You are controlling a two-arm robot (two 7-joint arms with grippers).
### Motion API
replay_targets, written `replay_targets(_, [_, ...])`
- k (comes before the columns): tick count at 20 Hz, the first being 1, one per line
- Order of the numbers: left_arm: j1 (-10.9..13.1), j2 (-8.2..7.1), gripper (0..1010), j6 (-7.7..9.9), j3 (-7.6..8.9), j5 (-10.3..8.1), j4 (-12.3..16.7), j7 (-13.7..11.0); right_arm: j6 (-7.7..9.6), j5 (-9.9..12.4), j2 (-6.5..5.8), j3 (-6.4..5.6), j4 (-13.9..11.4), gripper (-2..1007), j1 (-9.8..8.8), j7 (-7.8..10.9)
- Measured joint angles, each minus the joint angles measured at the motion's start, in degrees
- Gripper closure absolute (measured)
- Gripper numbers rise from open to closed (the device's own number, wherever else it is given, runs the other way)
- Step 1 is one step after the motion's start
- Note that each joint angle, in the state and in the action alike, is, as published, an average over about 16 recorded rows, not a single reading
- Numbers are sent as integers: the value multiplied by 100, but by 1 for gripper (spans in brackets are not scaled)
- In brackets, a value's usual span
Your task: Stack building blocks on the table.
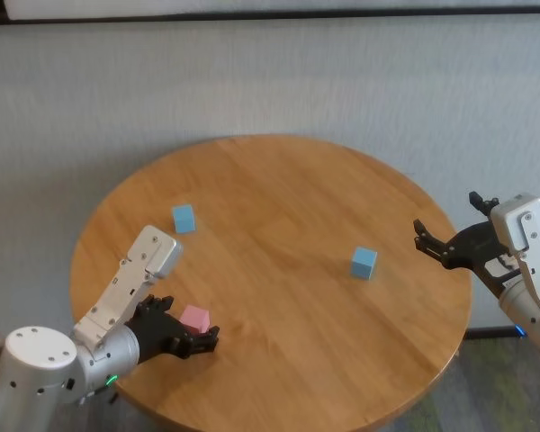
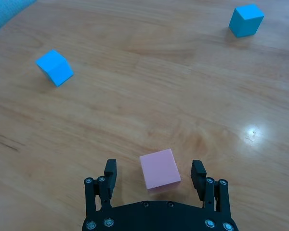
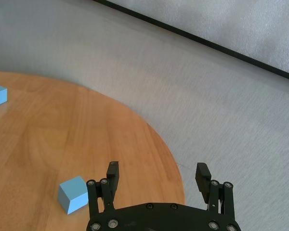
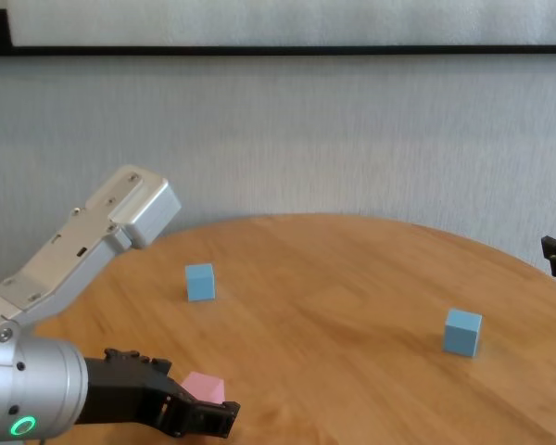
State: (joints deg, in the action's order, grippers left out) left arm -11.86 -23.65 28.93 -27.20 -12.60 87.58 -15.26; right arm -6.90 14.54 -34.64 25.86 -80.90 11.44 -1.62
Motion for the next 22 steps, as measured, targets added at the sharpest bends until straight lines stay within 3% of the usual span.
replay_targets(14, [6, 127, 20, -42, 96, 132, -121, -95, 0, 0, 0, 0, 0, 0, 0, 0])
replay_targets(22, [-2, 183, 125, -37, 147, 204, -174, -180, 0, 0, 0, 0, 0, 0, 0, 0])
